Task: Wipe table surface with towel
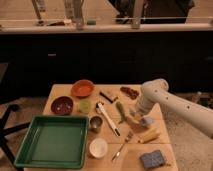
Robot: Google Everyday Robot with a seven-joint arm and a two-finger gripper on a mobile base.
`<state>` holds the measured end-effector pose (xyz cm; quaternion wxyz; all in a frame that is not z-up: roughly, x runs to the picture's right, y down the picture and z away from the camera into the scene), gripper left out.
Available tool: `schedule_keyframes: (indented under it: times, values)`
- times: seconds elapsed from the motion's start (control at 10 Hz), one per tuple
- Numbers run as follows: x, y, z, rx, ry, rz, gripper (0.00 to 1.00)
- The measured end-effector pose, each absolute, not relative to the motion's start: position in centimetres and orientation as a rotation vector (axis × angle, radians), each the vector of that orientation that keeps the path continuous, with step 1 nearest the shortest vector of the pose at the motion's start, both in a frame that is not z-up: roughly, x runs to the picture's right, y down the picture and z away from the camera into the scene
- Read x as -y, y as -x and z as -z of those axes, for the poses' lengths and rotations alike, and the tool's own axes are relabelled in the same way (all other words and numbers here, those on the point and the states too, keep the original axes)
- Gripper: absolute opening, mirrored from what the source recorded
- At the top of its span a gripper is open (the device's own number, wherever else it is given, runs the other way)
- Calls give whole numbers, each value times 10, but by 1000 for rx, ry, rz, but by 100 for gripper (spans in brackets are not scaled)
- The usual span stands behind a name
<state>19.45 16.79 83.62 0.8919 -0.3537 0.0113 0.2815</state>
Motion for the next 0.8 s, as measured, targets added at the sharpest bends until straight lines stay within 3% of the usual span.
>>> schedule_keyframes:
  times: [0.8]
  values:
    - [-187, -181, -831, 261, 873, -486, 0]
